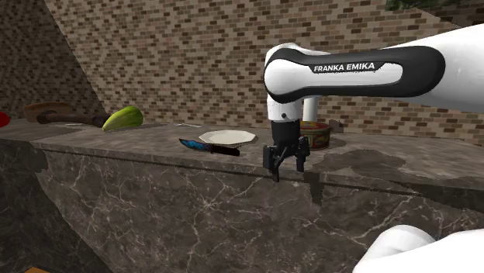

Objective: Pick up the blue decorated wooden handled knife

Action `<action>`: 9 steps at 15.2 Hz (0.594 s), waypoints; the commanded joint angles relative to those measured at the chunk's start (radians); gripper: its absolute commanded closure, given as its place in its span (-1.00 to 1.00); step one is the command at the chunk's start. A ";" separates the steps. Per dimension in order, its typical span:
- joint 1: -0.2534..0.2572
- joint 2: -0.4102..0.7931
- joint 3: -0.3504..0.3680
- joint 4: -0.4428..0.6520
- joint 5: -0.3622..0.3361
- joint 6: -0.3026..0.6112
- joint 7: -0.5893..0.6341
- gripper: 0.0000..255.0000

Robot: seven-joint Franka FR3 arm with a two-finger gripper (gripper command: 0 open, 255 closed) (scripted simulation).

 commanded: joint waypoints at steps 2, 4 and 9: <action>0.004 0.034 -0.005 0.019 -0.001 0.024 -0.012 -1.00; 0.012 0.103 -0.014 0.060 -0.001 0.068 -0.038 -1.00; 0.034 0.273 -0.034 0.182 0.006 0.158 -0.101 -1.00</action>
